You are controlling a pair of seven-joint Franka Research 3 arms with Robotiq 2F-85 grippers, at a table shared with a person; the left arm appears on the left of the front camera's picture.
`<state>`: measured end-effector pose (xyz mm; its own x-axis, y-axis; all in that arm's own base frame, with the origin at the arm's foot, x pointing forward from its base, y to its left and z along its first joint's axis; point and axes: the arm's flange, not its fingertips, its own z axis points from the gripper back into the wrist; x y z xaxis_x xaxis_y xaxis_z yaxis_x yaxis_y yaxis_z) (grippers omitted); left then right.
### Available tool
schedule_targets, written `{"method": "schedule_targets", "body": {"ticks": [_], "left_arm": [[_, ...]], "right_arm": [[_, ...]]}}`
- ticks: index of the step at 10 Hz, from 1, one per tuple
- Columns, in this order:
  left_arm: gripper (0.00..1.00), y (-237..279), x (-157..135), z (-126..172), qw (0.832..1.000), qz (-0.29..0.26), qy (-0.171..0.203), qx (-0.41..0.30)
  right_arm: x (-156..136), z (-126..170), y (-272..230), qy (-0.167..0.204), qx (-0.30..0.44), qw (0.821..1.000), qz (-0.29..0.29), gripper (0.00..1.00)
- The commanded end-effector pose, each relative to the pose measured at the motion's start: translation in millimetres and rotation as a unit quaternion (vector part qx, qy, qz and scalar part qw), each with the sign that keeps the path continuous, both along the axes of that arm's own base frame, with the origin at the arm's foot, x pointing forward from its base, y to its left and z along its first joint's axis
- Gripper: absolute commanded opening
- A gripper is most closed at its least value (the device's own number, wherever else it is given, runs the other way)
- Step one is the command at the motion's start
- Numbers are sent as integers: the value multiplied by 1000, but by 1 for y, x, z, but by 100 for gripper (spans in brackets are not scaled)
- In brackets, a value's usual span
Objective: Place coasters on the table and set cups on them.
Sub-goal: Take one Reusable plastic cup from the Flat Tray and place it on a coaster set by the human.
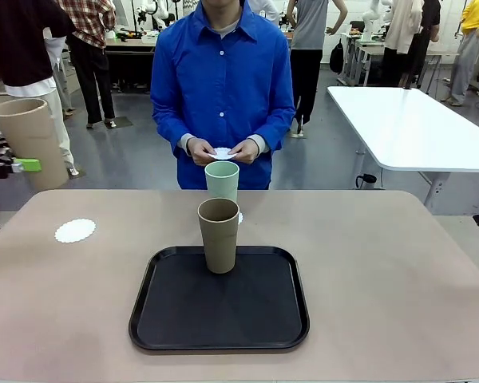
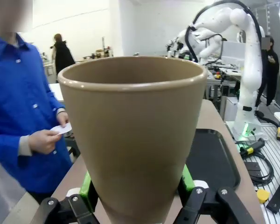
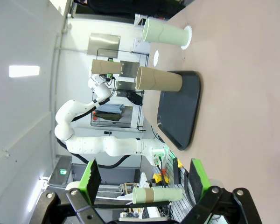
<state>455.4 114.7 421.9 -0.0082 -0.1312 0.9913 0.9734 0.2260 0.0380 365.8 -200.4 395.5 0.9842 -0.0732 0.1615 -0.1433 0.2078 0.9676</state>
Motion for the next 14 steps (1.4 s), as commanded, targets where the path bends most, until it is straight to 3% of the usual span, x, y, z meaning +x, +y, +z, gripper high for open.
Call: {"method": "schedule_targets", "body": {"ticks": [1,9,14], "left_arm": [[83,22,6,7,1000,21,13,-1],[83,35,3,1,999,35,5,5],[83,46,62,-56,998,20,49,-14]], "right_arm": [[0,0,1,-2,4,1000,1,100],[0,0,1,-2,4,1000,1,100],[0,0,1,-2,4,1000,1,100]]}}
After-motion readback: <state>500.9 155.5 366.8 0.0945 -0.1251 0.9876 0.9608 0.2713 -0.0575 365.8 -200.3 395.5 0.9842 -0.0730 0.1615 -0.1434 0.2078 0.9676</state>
